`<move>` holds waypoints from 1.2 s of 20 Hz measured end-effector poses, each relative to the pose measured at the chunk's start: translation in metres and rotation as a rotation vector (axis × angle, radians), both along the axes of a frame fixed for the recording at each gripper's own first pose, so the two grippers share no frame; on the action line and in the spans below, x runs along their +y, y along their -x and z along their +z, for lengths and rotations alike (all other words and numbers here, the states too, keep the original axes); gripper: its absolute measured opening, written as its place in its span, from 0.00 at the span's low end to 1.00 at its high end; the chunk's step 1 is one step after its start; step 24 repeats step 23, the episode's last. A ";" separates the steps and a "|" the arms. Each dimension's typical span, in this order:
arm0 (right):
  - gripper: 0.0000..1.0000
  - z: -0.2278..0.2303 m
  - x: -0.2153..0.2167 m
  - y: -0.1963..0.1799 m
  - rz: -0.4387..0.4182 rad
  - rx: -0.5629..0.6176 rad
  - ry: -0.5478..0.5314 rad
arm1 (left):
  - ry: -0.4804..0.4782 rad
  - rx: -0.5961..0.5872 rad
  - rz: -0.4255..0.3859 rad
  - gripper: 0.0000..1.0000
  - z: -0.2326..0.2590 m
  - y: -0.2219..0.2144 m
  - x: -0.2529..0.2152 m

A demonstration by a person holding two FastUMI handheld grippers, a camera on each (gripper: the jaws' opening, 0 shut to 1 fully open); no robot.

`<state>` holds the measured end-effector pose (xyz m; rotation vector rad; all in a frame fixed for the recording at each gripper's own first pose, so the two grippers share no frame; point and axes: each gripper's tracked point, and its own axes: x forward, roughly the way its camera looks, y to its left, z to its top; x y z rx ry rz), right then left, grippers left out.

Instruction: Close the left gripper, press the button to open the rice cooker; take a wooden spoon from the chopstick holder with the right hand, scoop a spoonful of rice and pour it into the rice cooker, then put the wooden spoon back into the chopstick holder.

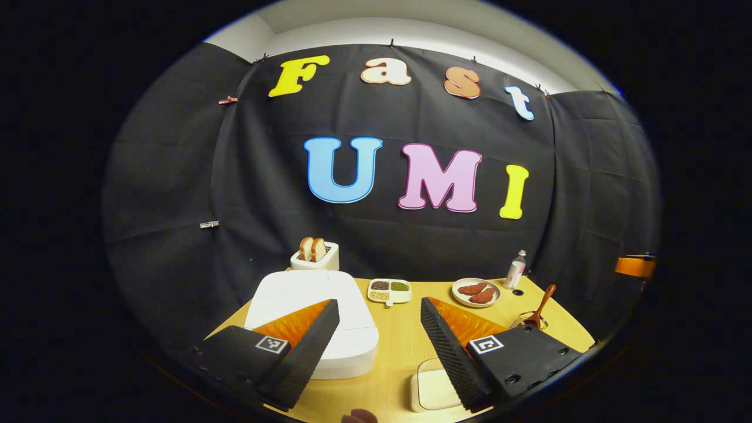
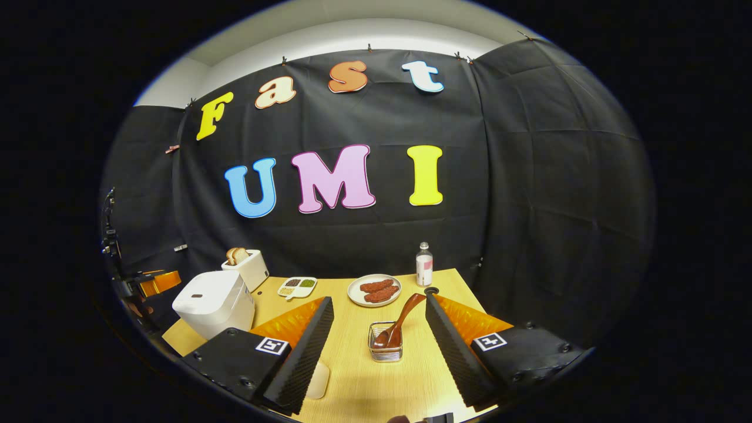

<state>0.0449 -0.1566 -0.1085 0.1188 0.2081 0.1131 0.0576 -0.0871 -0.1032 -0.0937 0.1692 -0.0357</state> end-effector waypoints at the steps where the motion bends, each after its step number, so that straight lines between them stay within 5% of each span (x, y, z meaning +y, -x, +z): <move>1: 0.98 0.004 0.003 0.002 0.009 -0.014 0.000 | -0.007 -0.016 -0.017 0.96 0.005 0.006 -0.005; 11: 0.98 0.024 0.011 0.025 0.004 -0.092 0.067 | -0.068 -0.164 -0.139 0.96 0.040 0.057 -0.046; 24: 0.98 0.032 0.015 0.026 0.012 -0.105 0.072 | -0.086 -0.166 -0.145 0.96 0.042 0.057 -0.046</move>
